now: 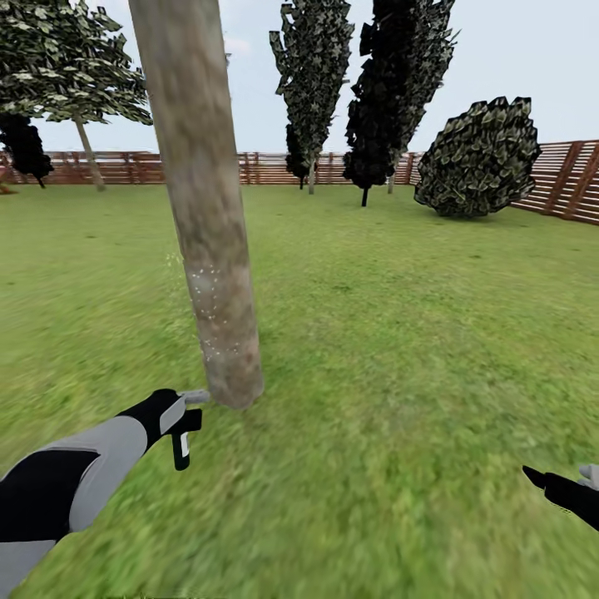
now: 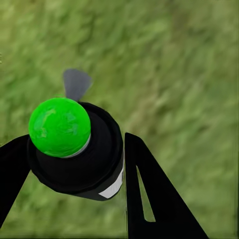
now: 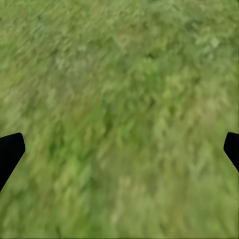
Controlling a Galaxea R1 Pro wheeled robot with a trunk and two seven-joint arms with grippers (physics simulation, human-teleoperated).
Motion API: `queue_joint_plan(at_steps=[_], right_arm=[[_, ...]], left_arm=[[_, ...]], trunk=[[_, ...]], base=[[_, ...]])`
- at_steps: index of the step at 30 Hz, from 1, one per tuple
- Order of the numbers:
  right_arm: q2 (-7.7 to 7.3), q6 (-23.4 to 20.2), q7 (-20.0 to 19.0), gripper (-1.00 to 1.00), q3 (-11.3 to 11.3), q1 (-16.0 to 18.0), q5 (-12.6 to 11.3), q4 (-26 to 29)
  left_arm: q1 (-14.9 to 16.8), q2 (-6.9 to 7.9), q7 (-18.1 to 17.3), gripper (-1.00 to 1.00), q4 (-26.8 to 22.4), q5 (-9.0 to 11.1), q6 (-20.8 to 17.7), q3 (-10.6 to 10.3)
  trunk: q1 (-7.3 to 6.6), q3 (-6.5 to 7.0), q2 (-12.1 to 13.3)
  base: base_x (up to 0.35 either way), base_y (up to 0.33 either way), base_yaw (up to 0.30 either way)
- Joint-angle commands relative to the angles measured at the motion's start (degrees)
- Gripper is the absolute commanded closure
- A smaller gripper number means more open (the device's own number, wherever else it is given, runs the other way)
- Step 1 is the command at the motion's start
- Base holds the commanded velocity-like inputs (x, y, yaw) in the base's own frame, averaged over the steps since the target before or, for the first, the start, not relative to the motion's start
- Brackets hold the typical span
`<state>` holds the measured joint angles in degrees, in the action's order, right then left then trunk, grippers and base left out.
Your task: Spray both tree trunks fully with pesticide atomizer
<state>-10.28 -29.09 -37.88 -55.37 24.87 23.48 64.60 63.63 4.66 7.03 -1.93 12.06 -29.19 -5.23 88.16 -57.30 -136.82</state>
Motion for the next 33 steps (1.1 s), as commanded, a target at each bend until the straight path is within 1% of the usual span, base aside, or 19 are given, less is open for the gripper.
queue_joint_plan(at_steps=[1,4,10,15,19,22,33], right_arm=[[0.0,0.0,0.0,-1.0,0.0,0.0,0.01,0.03],[0.0,0.0,0.0,-1.0,-0.04,0.0,-0.01,0.01],[0.03,0.0,-0.08,-1.0,-0.09,0.0,-0.02,0.07],[0.06,0.0,-0.09,-1.0,-0.09,0.0,0.0,0.08],[0.08,0.0,-0.09,-1.0,-0.09,0.0,-0.01,0.05],[0.08,0.0,-0.09,-1.0,-0.09,0.0,-0.02,0.04],[0.08,0.0,-0.09,-1.0,-0.04,0.0,-0.02,0.03]], left_arm=[[0.0,0.0,0.0,1.0,0.0,-0.02,0.0,-0.01],[0.0,0.0,-0.06,1.0,0.0,-0.02,0.01,0.0],[0.0,0.0,-0.08,1.0,0.0,-0.02,0.15,-0.04],[0.0,0.0,-0.08,1.0,0.0,-0.02,0.42,-0.04],[0.0,-0.52,-0.02,1.0,0.0,-0.02,0.5,-0.04],[0.0,-0.81,0.0,1.0,0.0,-0.02,0.52,-0.04],[0.0,-0.88,0.0,1.0,0.0,-0.02,0.54,-0.04]], trunk=[[0.0,-0.04,0.0],[0.0,-0.11,0.0],[0.0,-0.13,0.0],[0.0,-0.13,0.0],[0.0,-0.13,0.0],[0.0,-0.13,0.0],[0.0,-0.13,0.0]], base=[[0.081,-0.306,0.254],[0.125,-0.303,0.194],[0.208,-0.274,0.051],[0.223,-0.266,0.219],[0.196,-0.274,0.252],[0.057,-0.314,0.254],[0.003,-0.324,0.254]])
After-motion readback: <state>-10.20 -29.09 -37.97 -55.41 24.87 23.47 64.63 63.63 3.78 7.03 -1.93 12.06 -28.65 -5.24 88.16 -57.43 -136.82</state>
